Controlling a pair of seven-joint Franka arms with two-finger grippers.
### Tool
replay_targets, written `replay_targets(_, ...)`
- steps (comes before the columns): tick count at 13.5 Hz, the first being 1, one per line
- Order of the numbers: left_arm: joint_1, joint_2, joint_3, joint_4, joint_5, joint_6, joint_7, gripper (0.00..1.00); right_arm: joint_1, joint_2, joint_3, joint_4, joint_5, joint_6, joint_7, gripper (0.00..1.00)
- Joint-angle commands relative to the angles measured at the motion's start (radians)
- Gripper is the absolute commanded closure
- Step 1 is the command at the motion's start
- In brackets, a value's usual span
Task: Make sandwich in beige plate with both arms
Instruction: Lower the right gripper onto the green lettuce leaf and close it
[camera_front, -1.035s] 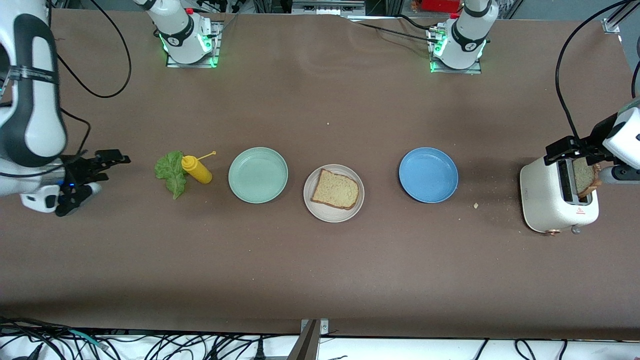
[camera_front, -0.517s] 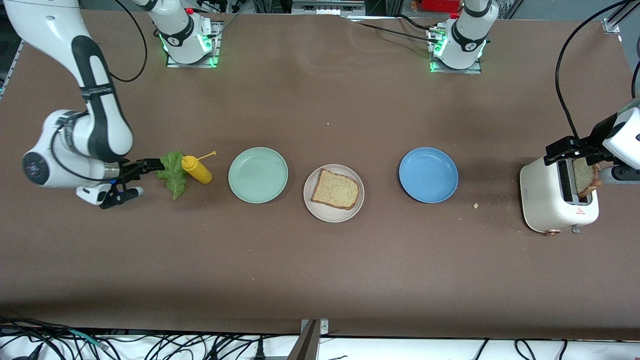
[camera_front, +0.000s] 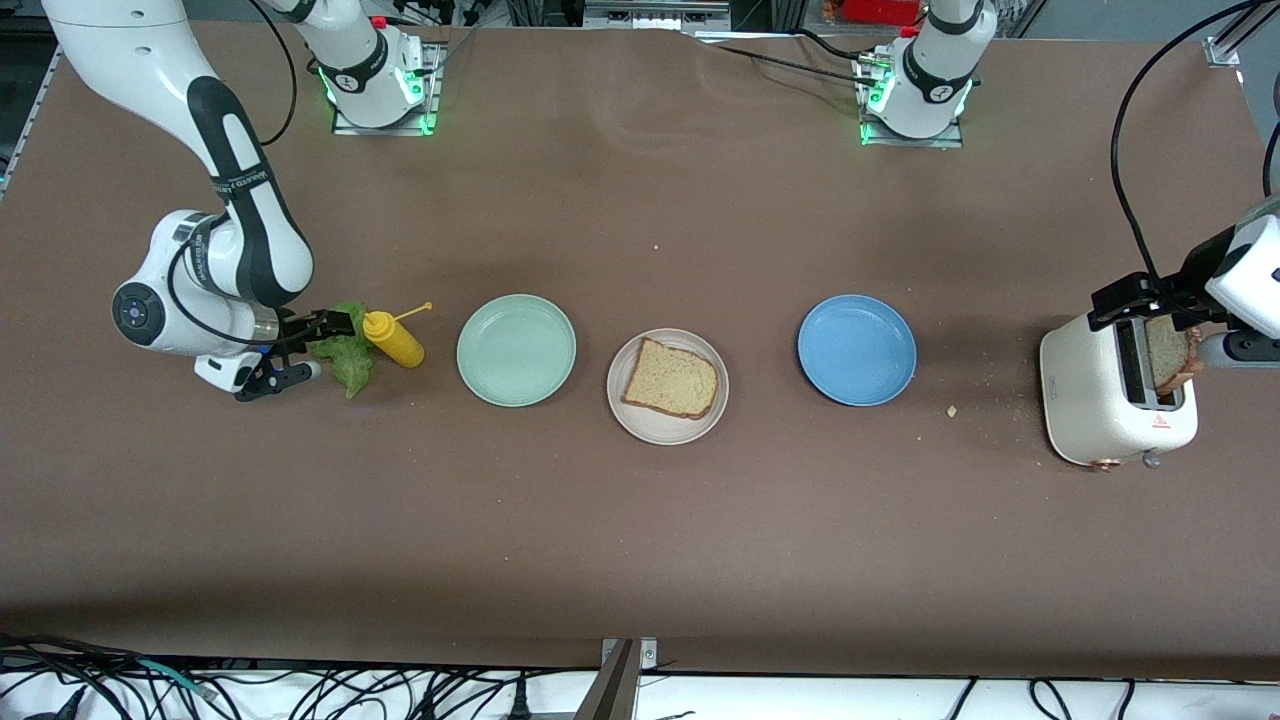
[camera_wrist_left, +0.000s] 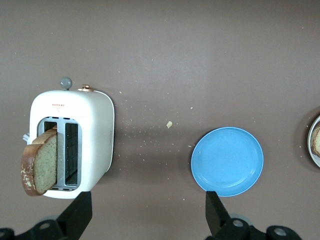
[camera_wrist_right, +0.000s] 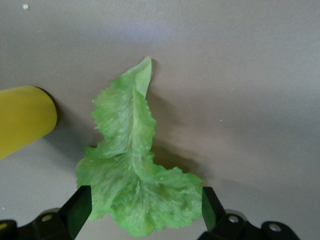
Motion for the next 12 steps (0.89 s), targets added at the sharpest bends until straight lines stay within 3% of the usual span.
replay_targets(1, 0.005, -0.004, -0.003, -0.002, 0.007, 0.004, 0.010, 0.00, 0.001, 0.011, 0.005, -0.019, 0.000, 0.024, 0.001, 0.04)
replay_targets(3, 0.004, -0.004, -0.003, -0.002, 0.008, 0.004, 0.010, 0.00, 0.003, 0.028, 0.004, -0.015, -0.002, 0.036, -0.003, 0.24)
replay_targets(4, 0.005, -0.004, -0.003, -0.002, 0.008, 0.004, 0.010, 0.00, 0.007, 0.034, 0.004, -0.015, -0.002, 0.036, -0.002, 0.68)
replay_targets(6, 0.005, -0.004, -0.003, -0.002, 0.008, 0.004, 0.010, 0.00, 0.000, 0.044, 0.002, 0.008, -0.004, 0.027, -0.002, 0.86)
replay_targets(7, 0.005, -0.004, -0.003, -0.002, 0.008, 0.004, 0.010, 0.00, -0.009, 0.048, 0.002, 0.008, -0.004, 0.026, -0.005, 1.00)
replay_targets(12, 0.004, -0.004, -0.003, -0.004, 0.008, 0.003, 0.010, 0.00, -0.008, 0.052, 0.002, 0.030, -0.005, 0.024, -0.034, 1.00)
